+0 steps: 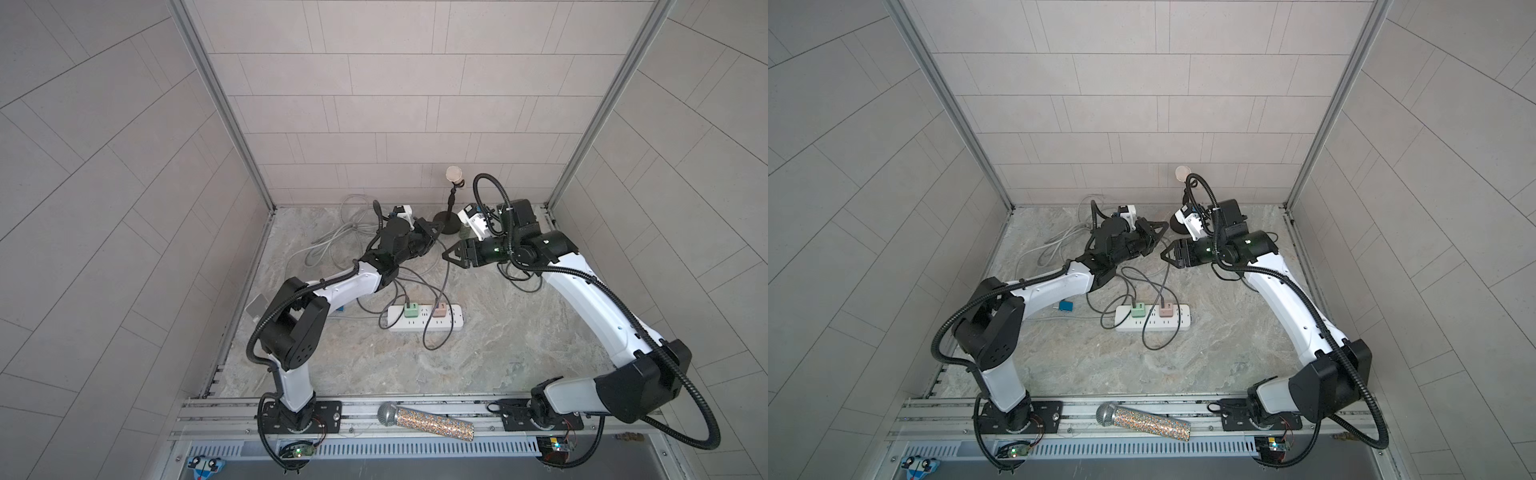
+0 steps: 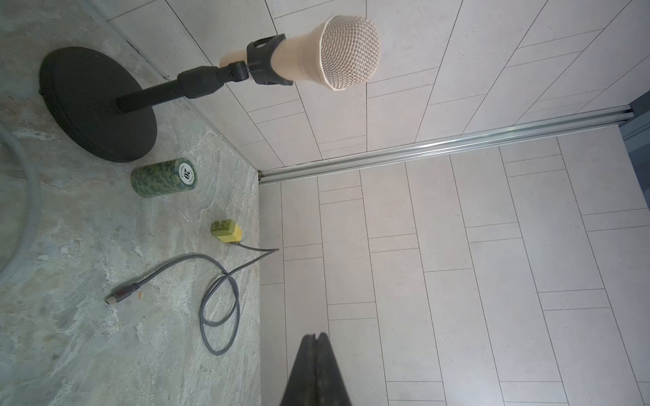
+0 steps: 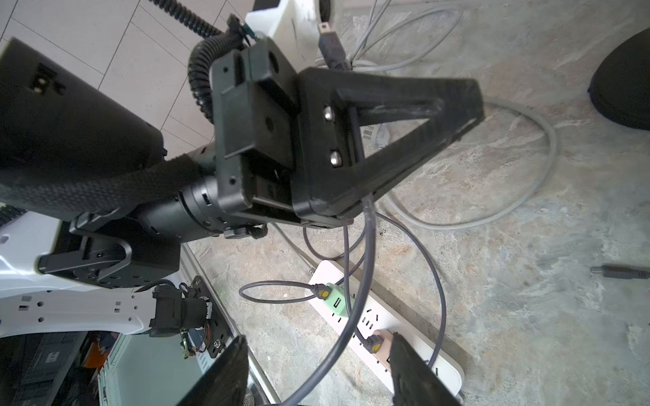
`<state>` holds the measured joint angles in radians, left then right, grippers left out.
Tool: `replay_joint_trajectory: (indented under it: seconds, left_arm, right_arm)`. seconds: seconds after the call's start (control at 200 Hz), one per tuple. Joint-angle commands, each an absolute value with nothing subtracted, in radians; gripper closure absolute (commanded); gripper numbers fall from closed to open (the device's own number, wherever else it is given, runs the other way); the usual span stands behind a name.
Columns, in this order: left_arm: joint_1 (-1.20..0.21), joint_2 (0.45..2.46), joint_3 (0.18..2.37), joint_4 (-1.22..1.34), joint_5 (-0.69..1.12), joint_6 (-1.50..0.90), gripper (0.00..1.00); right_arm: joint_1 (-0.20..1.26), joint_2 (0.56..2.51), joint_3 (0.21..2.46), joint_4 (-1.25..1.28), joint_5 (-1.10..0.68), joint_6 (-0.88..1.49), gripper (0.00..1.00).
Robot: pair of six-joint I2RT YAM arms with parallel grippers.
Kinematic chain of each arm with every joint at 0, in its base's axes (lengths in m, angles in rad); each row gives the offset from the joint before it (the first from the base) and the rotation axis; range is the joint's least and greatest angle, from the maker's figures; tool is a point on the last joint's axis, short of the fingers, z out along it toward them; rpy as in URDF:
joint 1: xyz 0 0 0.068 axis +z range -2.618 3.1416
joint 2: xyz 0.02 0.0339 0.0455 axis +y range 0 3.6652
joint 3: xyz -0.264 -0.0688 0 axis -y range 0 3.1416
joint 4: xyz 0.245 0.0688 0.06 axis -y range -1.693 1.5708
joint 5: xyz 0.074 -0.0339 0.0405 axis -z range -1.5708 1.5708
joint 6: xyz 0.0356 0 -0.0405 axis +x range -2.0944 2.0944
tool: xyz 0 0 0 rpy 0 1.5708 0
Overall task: Charge mp3
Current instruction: Pick up the charging cable from the center of the board.
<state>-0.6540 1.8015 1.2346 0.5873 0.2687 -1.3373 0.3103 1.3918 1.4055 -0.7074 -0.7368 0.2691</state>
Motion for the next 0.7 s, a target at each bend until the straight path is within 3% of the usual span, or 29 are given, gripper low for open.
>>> replay_joint_trajectory:
  seconds: [0.0, 0.245, 0.365, 0.445, 0.575, 0.61, 0.635, 0.695]
  left_arm:
    - [-0.665, 1.763, 1.241, 0.634, 0.274, -1.327, 1.00]
    - [-0.681, 1.746, 1.227, 0.649, 0.279, -1.338, 1.00]
    - [-0.695, 1.737, 1.219, 0.649, 0.279, -1.333, 1.00]
    - [-0.702, 1.737, 1.206, 0.650, 0.279, -1.335, 1.00]
    - [-0.717, 1.734, 1.184, 0.660, 0.272, -1.331, 1.00]
    - [-0.722, 1.736, 1.184, 0.663, 0.277, -1.329, 1.00]
    - [-0.725, 1.736, 1.184, 0.662, 0.283, -1.326, 0.97]
    - [-0.719, 1.724, 1.168, 0.661, 0.291, -1.331, 0.78]
  right_arm:
    - [0.311, 1.411, 1.402, -0.704, -0.724, 0.258, 0.40]
    - [0.310, 1.466, 1.439, -0.716, -0.693, 0.239, 0.46]
    - [0.310, 1.487, 1.468, -0.714, -0.678, 0.241, 0.54]
    - [0.311, 1.501, 1.490, -0.716, -0.686, 0.242, 0.65]
    - [0.326, 1.495, 1.505, -0.751, -0.681, 0.224, 0.99]
    - [0.337, 1.487, 1.502, -0.762, -0.667, 0.212, 1.00]
    - [0.347, 1.478, 1.500, -0.774, -0.646, 0.203, 1.00]
    - [0.360, 1.446, 1.484, -0.799, -0.606, 0.180, 1.00]
